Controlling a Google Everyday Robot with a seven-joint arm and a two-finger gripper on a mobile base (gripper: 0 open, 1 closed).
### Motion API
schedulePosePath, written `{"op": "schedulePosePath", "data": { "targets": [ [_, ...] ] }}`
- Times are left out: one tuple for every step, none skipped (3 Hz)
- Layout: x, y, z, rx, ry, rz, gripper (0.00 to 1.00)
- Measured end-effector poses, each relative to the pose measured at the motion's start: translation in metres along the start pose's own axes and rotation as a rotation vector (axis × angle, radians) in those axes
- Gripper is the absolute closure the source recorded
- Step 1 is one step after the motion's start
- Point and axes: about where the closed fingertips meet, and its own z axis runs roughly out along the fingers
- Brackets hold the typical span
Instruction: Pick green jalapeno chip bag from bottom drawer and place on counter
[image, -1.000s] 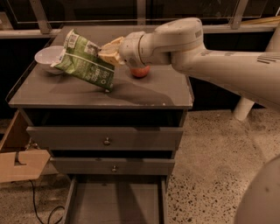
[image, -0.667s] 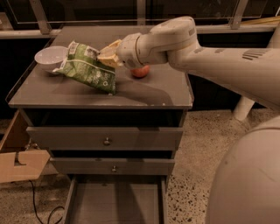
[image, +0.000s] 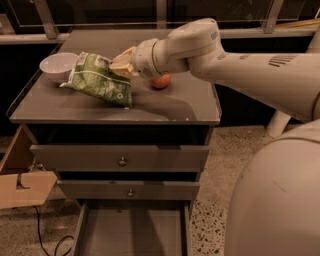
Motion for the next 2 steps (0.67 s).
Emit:
{"op": "schedulePosePath", "data": {
  "targets": [
    [0.0,0.0,0.0,0.0,0.0,0.0,0.58],
    [0.0,0.0,0.0,0.0,0.0,0.0,0.27]
  ]
}}
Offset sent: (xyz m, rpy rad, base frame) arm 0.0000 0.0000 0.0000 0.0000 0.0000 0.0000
